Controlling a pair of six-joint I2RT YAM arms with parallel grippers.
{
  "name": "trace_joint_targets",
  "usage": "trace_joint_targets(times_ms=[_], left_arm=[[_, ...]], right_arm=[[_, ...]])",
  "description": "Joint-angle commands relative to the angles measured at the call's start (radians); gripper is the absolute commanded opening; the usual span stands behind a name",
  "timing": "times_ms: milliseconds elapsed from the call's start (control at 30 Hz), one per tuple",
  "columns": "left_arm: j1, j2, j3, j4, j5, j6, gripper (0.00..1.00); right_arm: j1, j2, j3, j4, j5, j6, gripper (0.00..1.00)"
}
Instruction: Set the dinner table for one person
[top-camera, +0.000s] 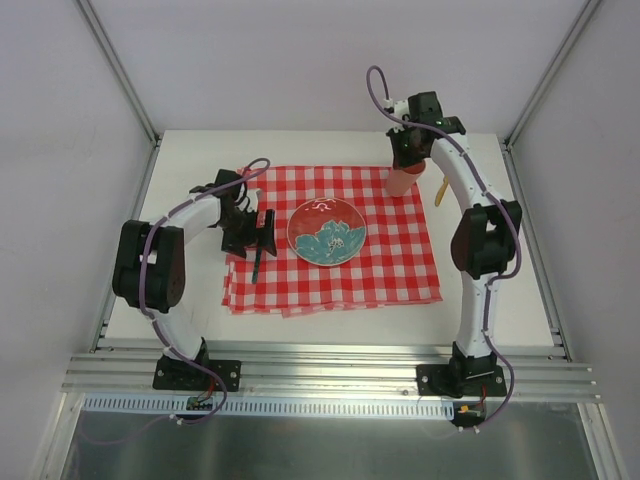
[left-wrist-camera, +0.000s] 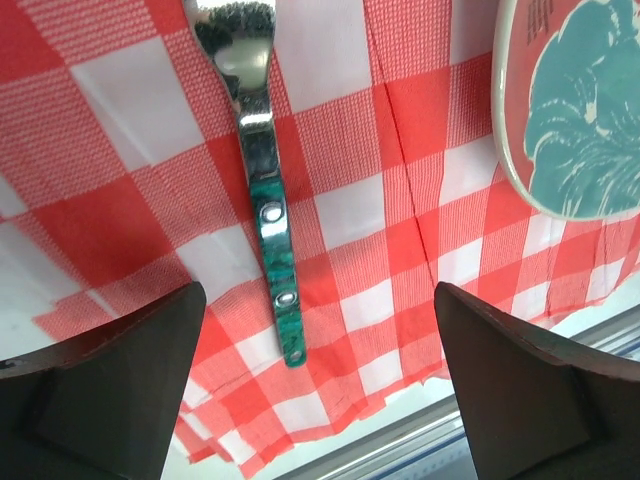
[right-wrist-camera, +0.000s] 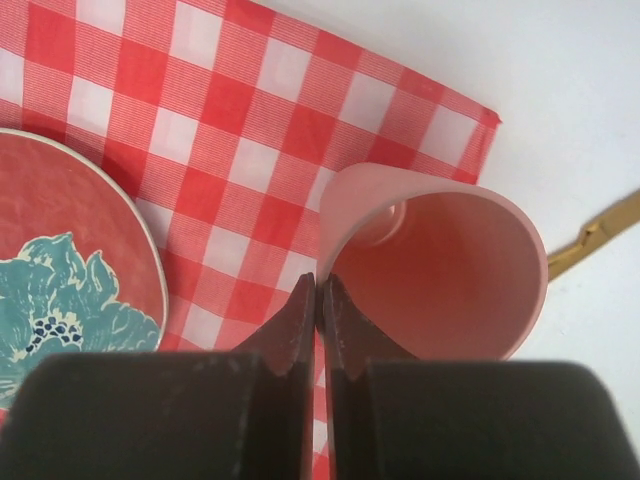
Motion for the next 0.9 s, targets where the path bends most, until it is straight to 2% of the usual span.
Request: trace_joint_targets(times_ms=[0, 100, 300, 600, 667, 700, 733, 767, 800, 833, 867], left_arm=[[0.005, -0.087, -0.008, -0.029, -0.048, 0.048, 0.99], [0.007, -0.104, -0.008, -0.029, -0.103, 0.064, 0.99], [0.007, -0.13, -0.012, -0.031, -0.126, 0.07, 0.99], [0.008, -0.112, 0.011, -0.034, -0.135, 0.068, 0.99], [0.008, -0.104, 0.023, -0.037, -0.134, 0.067, 0.99], [0.008, -0.103, 0.028, -0.035, -0.134, 0.068, 0.99], [0.008, -0.1, 0.032, -0.035, -0.134, 0.068, 0.99], [0.008, -0.097, 0.038, -0.034, -0.134, 0.07, 0.99], [0.008, -0.098, 0.042, -0.034, -0.134, 0.071, 0.99], [0.008, -0.098, 0.045, -0.034, -0.135, 0.076, 0.99], [0.008, -0.1, 0.048, -0.034, -0.135, 0.079, 0.99]], right_arm=[[0.022, 0.026, 0.095, 0.019, -0.026, 0.018, 0.01], [0.044, 0.061, 0.144, 0.022, -0.024, 0.02, 0.01], [0.073, 0.113, 0.198, 0.024, -0.017, 0.006, 0.01], [0.076, 0.13, 0.182, 0.027, 0.005, -0.006, 0.01], [0.076, 0.132, 0.175, 0.031, 0.019, -0.009, 0.06], [0.076, 0.133, 0.175, 0.031, 0.026, -0.009, 0.29], [0.078, 0.135, 0.178, 0.034, 0.04, -0.009, 0.43], [0.079, 0.135, 0.179, 0.039, 0.055, -0.009, 0.76], [0.084, 0.135, 0.179, 0.042, 0.078, -0.008, 0.91], [0.087, 0.133, 0.182, 0.048, 0.098, -0.012, 0.98], [0.087, 0.13, 0.187, 0.05, 0.092, -0.014, 0.97]])
